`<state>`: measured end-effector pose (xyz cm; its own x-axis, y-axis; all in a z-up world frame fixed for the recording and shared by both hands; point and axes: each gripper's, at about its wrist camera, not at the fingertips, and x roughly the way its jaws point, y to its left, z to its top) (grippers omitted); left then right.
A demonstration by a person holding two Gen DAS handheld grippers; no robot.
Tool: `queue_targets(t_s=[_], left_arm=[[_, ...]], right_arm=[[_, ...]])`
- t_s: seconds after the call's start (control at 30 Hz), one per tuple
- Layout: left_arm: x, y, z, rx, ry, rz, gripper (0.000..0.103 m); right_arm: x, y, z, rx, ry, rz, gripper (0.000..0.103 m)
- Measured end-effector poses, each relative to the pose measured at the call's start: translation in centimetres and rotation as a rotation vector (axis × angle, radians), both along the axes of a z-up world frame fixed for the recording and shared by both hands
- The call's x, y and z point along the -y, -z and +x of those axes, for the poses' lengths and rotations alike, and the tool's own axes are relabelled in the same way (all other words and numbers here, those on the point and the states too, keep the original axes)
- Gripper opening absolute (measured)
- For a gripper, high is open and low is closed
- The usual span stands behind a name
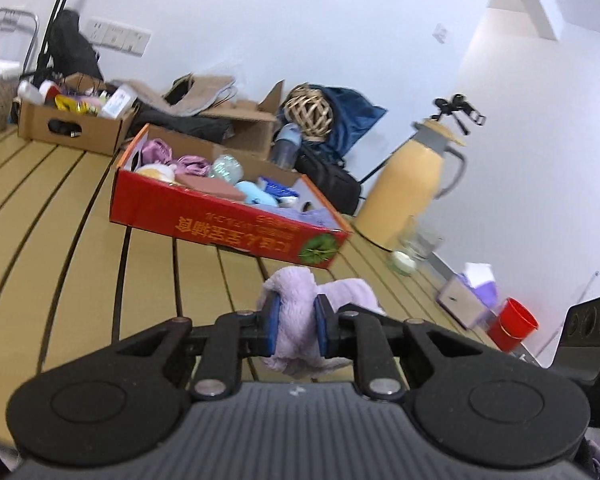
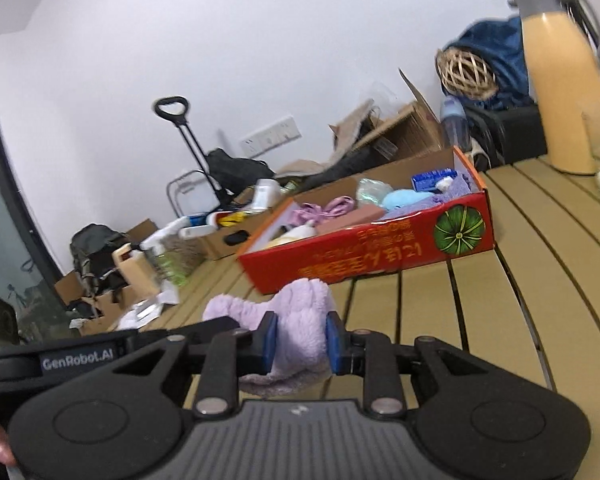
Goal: Organize soft objects
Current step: 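Close both grippers on the lavender cloth and lift it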
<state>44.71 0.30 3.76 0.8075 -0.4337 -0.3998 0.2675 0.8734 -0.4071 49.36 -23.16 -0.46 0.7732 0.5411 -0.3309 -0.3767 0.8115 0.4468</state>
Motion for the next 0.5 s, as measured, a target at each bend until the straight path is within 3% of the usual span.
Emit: queue_targets(t_s=[0.27, 0.5], left_arm=[[0.6, -2.7, -7.0, 0.091, 0.009, 0.017, 0.019], [0.8, -3.3, -9.5, 0.117, 0.016, 0.018, 0.019]], right_arm=[[0.7, -2.7, -8.3, 0.085, -0.003, -0.009, 0.025], [1.1, -3.9, -12.1, 0.131, -0.002, -0.003, 0.025]])
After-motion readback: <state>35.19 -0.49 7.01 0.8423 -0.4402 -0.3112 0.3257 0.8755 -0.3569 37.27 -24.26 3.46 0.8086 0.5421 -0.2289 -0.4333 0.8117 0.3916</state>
